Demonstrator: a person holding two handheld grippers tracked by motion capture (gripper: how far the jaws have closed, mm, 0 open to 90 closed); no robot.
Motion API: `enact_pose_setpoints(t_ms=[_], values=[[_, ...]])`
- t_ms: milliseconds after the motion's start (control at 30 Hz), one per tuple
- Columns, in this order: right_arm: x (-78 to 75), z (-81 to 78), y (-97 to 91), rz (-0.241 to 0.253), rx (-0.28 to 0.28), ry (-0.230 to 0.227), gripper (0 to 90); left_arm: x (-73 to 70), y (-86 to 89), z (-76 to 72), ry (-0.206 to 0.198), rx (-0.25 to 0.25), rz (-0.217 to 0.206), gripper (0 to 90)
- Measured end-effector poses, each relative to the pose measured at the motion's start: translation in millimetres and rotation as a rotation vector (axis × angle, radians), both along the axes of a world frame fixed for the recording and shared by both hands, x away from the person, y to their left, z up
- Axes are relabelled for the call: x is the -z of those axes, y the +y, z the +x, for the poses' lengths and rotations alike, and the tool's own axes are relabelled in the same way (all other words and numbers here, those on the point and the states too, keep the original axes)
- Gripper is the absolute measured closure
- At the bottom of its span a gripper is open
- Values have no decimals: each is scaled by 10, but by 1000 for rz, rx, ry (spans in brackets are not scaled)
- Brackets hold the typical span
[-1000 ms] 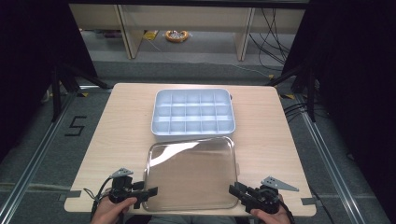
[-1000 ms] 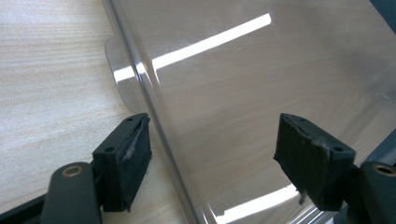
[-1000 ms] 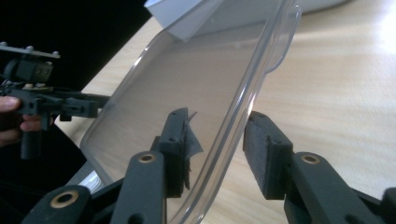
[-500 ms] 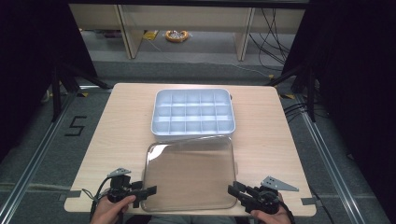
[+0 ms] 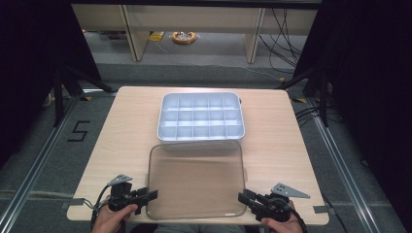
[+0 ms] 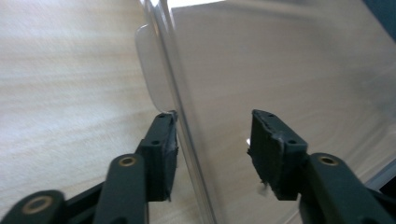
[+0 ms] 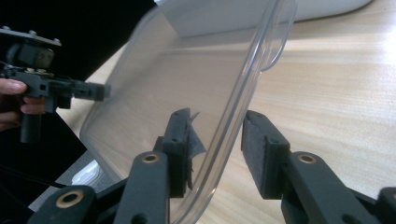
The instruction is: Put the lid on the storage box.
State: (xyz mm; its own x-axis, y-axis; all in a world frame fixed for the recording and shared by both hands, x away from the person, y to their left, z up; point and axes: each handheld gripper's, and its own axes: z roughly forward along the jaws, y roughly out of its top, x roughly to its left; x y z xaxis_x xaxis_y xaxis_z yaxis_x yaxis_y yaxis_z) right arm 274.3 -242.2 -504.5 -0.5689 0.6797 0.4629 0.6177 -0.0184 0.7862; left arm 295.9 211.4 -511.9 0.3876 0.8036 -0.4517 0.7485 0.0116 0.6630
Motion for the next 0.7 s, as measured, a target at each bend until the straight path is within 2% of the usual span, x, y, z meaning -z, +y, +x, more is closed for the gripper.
enact_pose_setpoints(t_ms=[67, 133, 233, 267, 367, 433, 467, 500, 533, 567, 600, 633, 667, 700], values=[[-7, -15, 8, -8, 15, 25, 658, -28, 11, -6, -25, 0, -1, 557], [-7, -13, 11, -1, 21, 16, 668, -55, 9, -19, -53, 7, 5, 575], [-10, -5, 7, -38, 52, -1, 671, -95, -23, -39, -90, 14, 28, 581], [-15, -9, 16, -36, 51, 7, 671, -106, -32, -41, -99, 21, 37, 581], [-20, -22, 24, -70, 65, 34, 668, -151, -50, -49, -125, 36, 42, 579], [-10, -13, 20, -106, 82, 14, 667, -196, -62, -51, -145, 42, 57, 580], [-24, -31, 44, -89, 96, 55, 667, -215, -72, -50, -163, 44, 68, 578], [-31, -28, 52, -95, 106, 64, 666, -236, -87, -51, -178, 51, 87, 573], [-41, -26, 46, -95, 99, 59, 665, -256, -107, -53, -187, 49, 97, 565], [-40, -4, 29, -111, 89, 17, 663, -273, -109, -49, -197, 52, 102, 563], [-49, -10, 58, -95, 116, 50, 662, -288, -119, -37, -203, 54, 97, 556], [-52, 18, 28, -134, 110, 16, 660, -305, -121, -24, -203, 59, 86, 558], [-56, 30, 27, -137, 115, 10, 659, -327, -113, -17, -200, 59, 82, 569], [-70, 31, 28, -117, 113, 24, 658, -339, -107, -2, -207, 67, 73, 582]])
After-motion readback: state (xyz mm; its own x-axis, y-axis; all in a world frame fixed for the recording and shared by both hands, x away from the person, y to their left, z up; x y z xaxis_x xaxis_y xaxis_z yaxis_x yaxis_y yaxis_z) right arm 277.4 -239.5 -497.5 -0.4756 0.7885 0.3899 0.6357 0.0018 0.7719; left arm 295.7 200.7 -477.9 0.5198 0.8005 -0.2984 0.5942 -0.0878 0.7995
